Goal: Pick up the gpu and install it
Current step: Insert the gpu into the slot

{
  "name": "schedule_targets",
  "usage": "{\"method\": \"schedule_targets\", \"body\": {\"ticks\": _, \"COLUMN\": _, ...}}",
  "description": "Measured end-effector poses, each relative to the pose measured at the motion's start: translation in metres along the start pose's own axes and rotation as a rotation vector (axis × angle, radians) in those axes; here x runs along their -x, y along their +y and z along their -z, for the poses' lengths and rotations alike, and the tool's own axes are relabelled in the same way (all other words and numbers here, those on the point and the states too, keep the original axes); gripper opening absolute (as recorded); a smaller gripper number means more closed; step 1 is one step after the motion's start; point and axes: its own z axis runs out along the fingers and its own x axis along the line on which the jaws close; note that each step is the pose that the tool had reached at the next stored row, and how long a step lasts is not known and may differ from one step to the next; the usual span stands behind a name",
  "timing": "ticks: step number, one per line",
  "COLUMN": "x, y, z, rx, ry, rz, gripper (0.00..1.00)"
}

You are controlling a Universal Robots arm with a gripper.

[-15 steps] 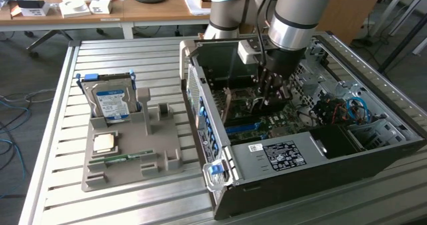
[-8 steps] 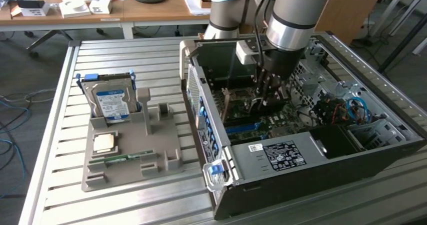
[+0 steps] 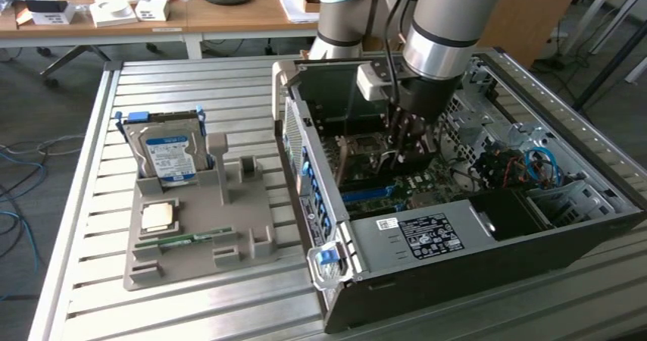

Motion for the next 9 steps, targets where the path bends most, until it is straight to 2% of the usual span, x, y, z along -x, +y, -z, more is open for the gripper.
{"method": "schedule_targets", "body": {"ticks": 9, "x": -0.0004, "y": 0.0020, "z": -0.0069, "rx": 0.0000, "ry": -0.0001, "rz": 0.000, "gripper": 0.26}}
